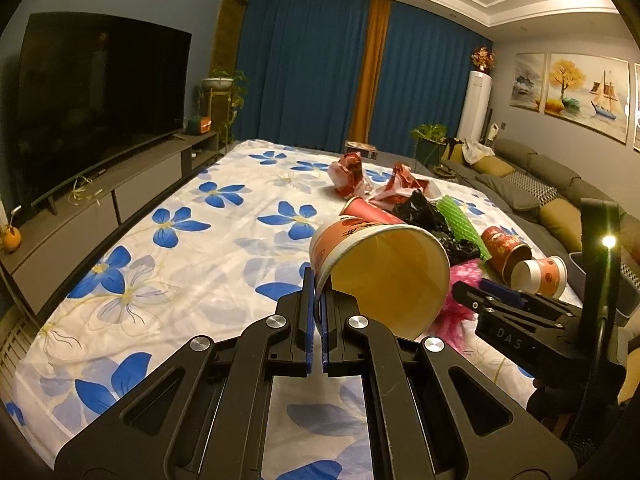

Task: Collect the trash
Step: 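Hold the paper cup in the left tool while the right tool grasps another pink bag, then carry the paper cup and pink bag over the grey bin with both tools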

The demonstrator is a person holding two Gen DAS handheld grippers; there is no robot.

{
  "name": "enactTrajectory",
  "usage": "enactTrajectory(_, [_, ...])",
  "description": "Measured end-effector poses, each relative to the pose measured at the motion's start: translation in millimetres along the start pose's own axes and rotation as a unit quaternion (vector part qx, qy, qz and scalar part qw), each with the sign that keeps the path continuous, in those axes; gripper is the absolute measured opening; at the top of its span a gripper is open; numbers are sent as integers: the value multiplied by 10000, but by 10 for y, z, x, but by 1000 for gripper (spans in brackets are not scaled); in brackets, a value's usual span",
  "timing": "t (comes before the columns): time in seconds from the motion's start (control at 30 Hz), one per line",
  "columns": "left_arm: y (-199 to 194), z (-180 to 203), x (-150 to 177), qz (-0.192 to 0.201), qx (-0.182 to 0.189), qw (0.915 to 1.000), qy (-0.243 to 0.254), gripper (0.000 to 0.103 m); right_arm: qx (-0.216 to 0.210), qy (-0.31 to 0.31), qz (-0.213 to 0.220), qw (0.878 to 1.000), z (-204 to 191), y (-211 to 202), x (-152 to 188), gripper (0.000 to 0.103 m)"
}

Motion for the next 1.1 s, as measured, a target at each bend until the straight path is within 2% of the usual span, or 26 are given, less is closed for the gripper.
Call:
enactTrajectory(0.1, [-6,18,6,-9,9,10000,28,2,-53,-27,12,10000,-16,-8,8,23])
enactTrajectory(0.17, [-7,18,9,-15,16,10000,30,2,-82,-64,42,9999,-24,-41,22,10])
enactTrajectory(0.67, [-163,290,-40,116,140,9996,210,2,-97,89,889,9960,218,-889,61,7])
enactTrajectory(1.1, [-253,900,-166,264,502,9970,524,2,242,490,1439,9881,820,-1491,96,7])
Point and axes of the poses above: each gripper's, at about its wrist camera, not at the fingertips, and y roughly the way its jaws point, z to its right, x to its underside, the point moved 3 cm from there along y, roughly the way its jaws point, and after that the axes turned 2 degrees about x, right-handed, at the moved point
